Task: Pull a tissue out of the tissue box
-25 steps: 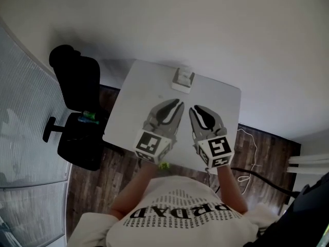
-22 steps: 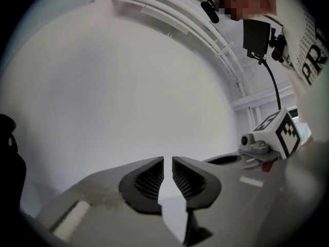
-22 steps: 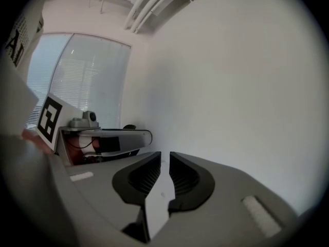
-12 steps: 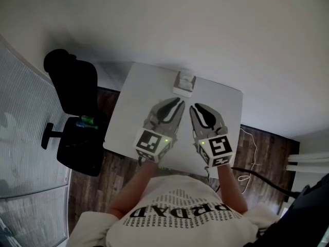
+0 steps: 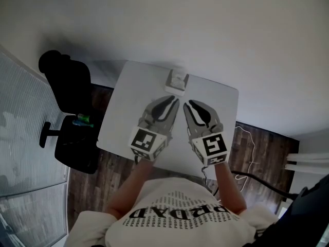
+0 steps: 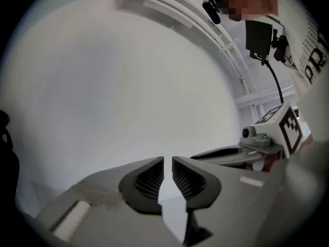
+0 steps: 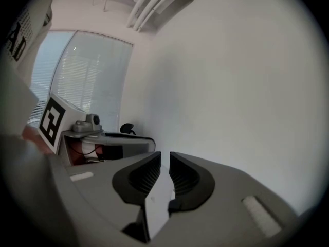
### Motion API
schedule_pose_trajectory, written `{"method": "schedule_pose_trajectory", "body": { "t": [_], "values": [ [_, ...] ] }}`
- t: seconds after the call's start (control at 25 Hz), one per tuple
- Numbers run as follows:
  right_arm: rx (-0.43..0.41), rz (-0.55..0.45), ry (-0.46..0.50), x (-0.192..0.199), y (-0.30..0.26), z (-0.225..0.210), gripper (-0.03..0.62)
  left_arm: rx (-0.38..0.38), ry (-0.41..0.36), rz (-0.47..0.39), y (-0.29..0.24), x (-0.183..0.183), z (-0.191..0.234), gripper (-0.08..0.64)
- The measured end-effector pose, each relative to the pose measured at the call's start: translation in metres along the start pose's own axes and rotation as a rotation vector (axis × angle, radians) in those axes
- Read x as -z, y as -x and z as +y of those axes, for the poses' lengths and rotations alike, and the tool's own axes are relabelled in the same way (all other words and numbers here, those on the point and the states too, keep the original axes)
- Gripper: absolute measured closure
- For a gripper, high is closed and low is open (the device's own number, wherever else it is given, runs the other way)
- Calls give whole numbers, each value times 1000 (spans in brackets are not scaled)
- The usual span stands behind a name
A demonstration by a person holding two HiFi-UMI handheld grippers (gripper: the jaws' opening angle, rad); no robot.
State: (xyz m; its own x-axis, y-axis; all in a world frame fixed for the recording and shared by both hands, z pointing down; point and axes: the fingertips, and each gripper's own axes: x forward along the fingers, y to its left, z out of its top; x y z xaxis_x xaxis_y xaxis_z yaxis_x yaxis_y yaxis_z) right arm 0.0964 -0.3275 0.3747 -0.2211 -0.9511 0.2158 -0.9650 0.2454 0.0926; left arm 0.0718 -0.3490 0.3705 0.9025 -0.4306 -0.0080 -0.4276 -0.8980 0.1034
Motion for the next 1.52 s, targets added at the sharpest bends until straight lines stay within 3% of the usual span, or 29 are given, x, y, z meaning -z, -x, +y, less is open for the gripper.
{"method": "schedule_pose_trajectory", "body": {
  "t": [0.36, 0.64, 0.84, 1.08, 1.2, 1.52],
  "values": [
    [-95, 0, 8, 13, 8, -29, 532, -83, -12, 26, -26, 13, -15, 518],
    [-128, 30, 2, 25, -7, -29, 532, -75, -16, 37, -37, 23, -11, 518],
    [-100, 54, 37, 31, -28, -32, 531, -54, 2, 62, -43, 35, 9, 518],
    [-76, 79, 17, 42, -51, -41, 503, -37, -5, 73, -54, 47, 29, 518],
    [-70, 99, 14, 51, -64, -46, 499, -46, 31, 67, -62, 52, 37, 518],
    [-68, 163, -13, 87, -100, -64, 494, -47, 26, 124, -86, 91, 65, 517]
  ]
}}
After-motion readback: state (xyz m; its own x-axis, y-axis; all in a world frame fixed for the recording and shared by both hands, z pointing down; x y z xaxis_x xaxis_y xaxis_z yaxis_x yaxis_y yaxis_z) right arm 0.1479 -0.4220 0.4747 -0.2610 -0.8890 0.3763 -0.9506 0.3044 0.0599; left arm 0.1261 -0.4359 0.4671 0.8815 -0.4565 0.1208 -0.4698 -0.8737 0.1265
